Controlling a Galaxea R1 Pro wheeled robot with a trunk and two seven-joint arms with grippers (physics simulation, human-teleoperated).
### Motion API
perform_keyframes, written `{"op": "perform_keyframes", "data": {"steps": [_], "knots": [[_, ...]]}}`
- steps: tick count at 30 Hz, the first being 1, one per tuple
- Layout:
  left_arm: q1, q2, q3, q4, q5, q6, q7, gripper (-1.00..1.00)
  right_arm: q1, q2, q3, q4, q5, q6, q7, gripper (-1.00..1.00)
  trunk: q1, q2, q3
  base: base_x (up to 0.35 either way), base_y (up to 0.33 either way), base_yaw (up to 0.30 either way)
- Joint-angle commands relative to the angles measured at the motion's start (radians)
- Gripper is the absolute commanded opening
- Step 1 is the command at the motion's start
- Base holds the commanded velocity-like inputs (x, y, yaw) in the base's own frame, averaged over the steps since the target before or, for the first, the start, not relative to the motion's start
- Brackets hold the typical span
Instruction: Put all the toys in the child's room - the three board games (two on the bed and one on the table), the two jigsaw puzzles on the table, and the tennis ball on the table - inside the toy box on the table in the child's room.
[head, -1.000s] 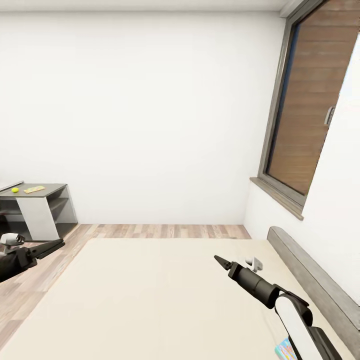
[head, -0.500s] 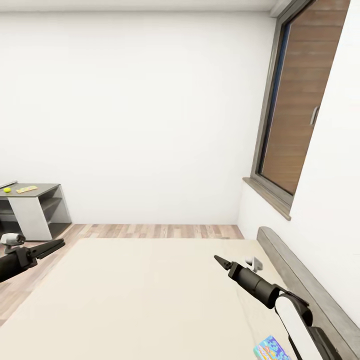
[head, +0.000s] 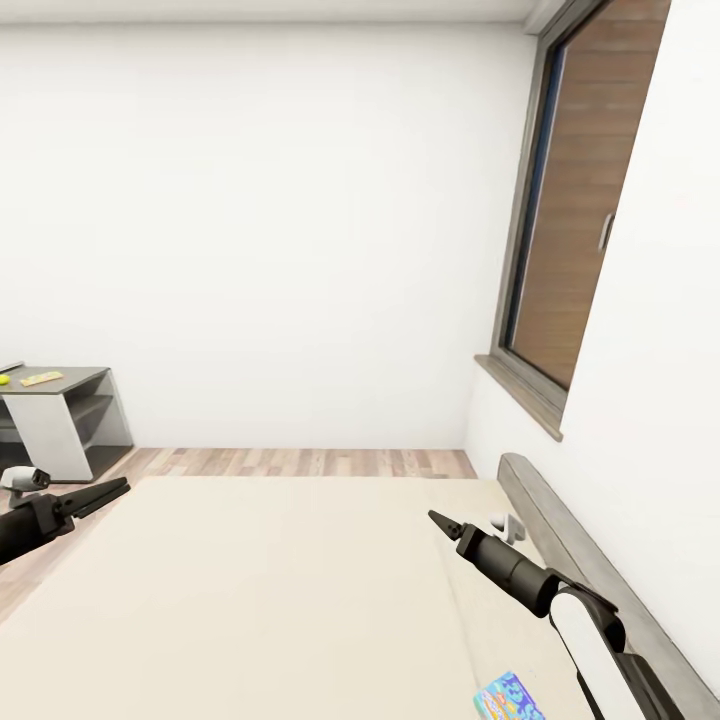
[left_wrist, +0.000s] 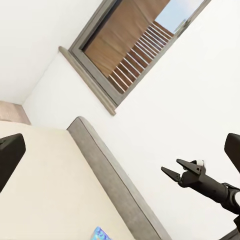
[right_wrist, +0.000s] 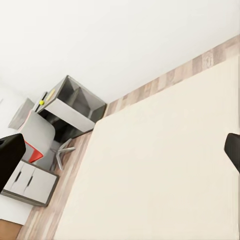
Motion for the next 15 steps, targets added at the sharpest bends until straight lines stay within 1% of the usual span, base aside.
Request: {"op": "perform_keyframes", "data": {"steps": [1, 7, 15], "knots": [[0.0, 0.0, 0.0, 0.0, -0.002, 0.011, -0.005, 1.0, 0.0, -0.001, 0.0, 0.0, -0.001, 0.003, 0.001, 1.0, 0.0, -0.001, 0.0, 0.0, -0.122, 0.0], [0.0, 0.0, 0.001, 0.0, -0.002, 0.011, -0.005, 1.0, -0.001, -0.001, 0.0, 0.0, -0.001, 0.004, 0.002, 1.0, 0.0, -0.001, 0.0, 0.0, -0.109, 0.0], [0.0, 0.0, 0.001, 0.0, -0.002, 0.011, -0.005, 1.0, -0.002, -0.001, 0.0, 0.0, -0.001, 0.003, 0.003, 1.0, 0.0, -0.001, 0.0, 0.0, -0.226, 0.0]]}}
